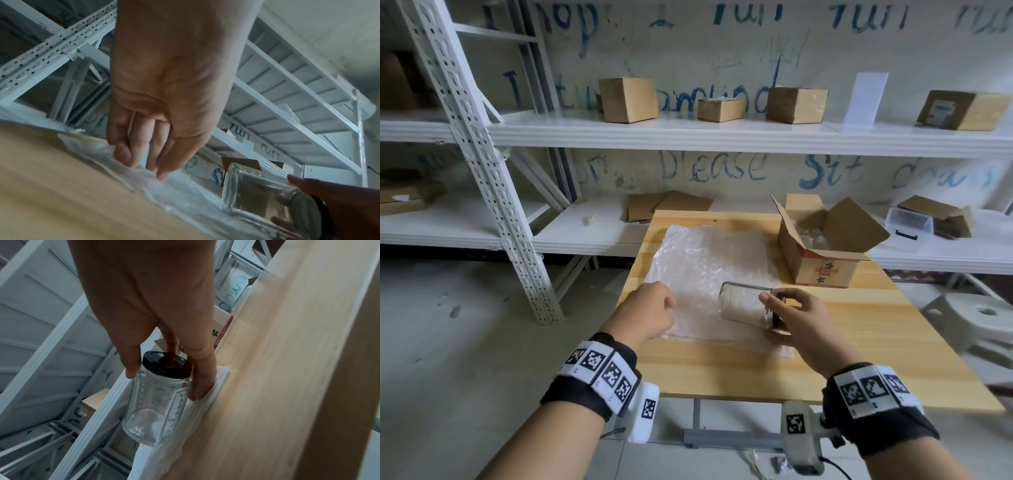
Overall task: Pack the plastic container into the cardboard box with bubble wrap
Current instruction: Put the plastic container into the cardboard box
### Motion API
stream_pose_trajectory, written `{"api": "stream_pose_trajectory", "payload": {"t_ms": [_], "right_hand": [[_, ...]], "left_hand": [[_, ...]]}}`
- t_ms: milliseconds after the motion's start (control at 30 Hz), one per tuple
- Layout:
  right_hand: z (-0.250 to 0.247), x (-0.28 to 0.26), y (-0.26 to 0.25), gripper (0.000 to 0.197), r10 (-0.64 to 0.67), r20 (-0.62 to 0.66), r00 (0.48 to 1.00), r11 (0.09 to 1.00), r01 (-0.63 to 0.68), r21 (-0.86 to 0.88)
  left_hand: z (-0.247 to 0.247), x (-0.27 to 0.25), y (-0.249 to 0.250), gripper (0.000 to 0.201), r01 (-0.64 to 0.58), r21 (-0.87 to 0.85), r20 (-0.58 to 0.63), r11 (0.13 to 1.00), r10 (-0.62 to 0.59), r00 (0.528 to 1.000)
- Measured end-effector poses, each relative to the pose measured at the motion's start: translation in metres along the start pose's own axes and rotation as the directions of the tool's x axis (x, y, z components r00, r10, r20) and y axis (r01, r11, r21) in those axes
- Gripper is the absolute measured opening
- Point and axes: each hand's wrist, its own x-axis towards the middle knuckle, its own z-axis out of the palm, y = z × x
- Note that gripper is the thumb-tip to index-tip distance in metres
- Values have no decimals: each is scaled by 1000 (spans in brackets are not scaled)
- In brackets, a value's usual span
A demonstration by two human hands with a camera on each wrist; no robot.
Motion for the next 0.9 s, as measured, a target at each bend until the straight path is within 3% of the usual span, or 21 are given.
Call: {"api": "stream_pose_trajectory", "payload": {"t_ms": [133, 400, 500, 733, 833, 900], "right_hand": [[2, -2, -4, 28, -41, 7, 999, 998, 41, -52], [0, -2, -6, 36, -38, 7, 999, 999, 38, -28], [-2, -1, -8, 37, -42, -13, 999, 999, 42, -9], [-18, 1, -22, 41, -28, -170, 985, 995, 43, 87], [-27, 0, -27, 39, -21, -213, 977, 992, 47, 116], [-33, -1, -29, 40, -7, -239, 971, 992, 38, 123]], "left_hand": [[2, 8, -5, 23, 7, 31, -107, 999, -4, 994], [5, 10, -3, 28, 32, 127, -84, 991, -21, 996], [-5, 12, 13, 22, -14, 129, -109, 992, 28, 994], [-25, 29, 79, 9, -182, -160, -103, 970, 167, 981], [-26, 37, 103, 25, -193, -206, -93, 959, 177, 980], [-24, 41, 120, 47, -228, -153, 3, 962, 231, 973]]}}
